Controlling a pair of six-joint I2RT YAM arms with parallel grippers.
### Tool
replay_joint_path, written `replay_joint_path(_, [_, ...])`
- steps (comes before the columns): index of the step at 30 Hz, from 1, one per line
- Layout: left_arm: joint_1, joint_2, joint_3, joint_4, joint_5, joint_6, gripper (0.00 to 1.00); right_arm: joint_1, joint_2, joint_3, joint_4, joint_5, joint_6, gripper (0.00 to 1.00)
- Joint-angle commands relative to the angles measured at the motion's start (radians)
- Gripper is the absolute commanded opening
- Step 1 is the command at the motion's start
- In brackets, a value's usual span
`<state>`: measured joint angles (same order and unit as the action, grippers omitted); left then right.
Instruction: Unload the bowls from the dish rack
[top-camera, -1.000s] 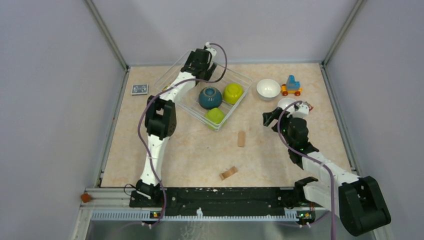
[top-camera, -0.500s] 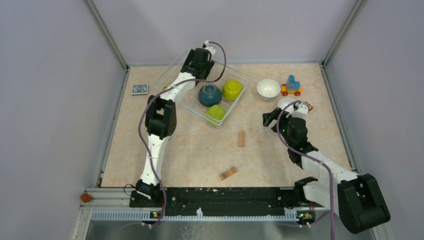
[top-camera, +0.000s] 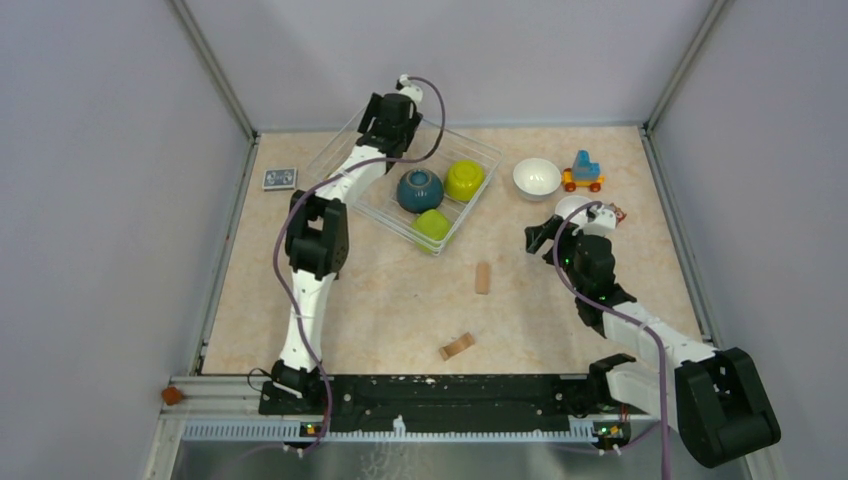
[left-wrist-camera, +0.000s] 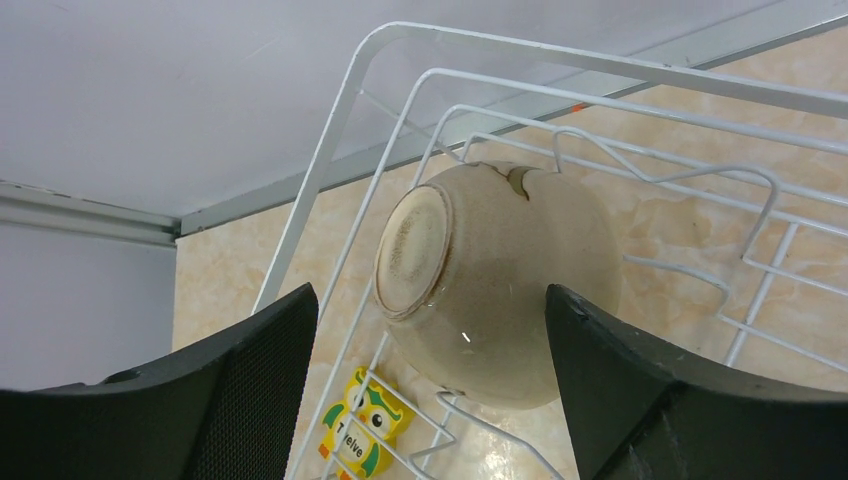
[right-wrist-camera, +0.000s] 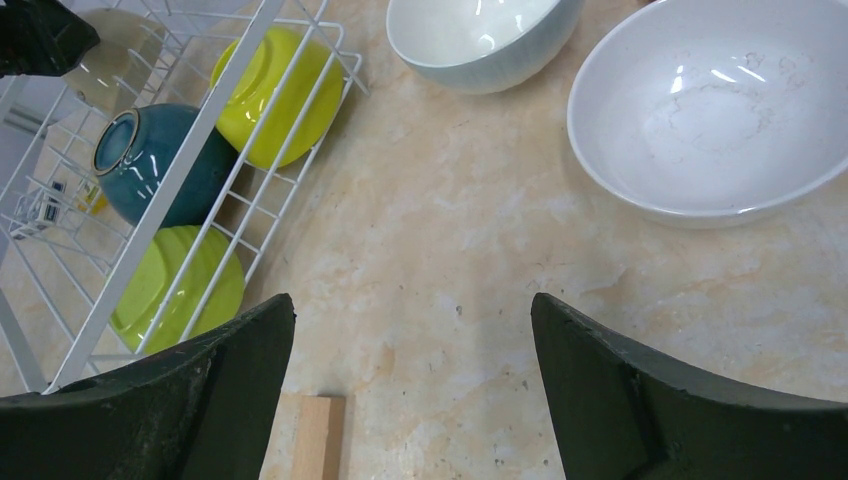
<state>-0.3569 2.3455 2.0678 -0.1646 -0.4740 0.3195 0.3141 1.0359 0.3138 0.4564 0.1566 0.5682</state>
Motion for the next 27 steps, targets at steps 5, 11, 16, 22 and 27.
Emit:
replay_joint_path(5, [0.039,-0.100,-0.019,-0.011,-0.049,-0.076,0.88,0.011,-0.011,0.022,0.019,0.006,-0.014,0.87])
replay_joint_path(11, [0.055,-0.200,-0.095,-0.031,0.080,-0.163,0.89,0.011,-0.021,0.022,0.012,0.013,-0.014,0.87])
replay_joint_path(16, [0.055,-0.361,-0.236,-0.040,0.216,-0.308,0.91,0.014,-0.007,0.064,-0.042,0.041,0.012,0.87])
replay_joint_path(22, [0.053,-0.533,-0.425,-0.003,0.329,-0.496,0.98,0.092,0.056,0.192,-0.200,0.149,0.032,0.89])
replay_joint_path(27, [0.053,-0.630,-0.540,0.038,0.341,-0.540,0.99,0.204,0.121,0.321,-0.306,0.243,0.005,0.93])
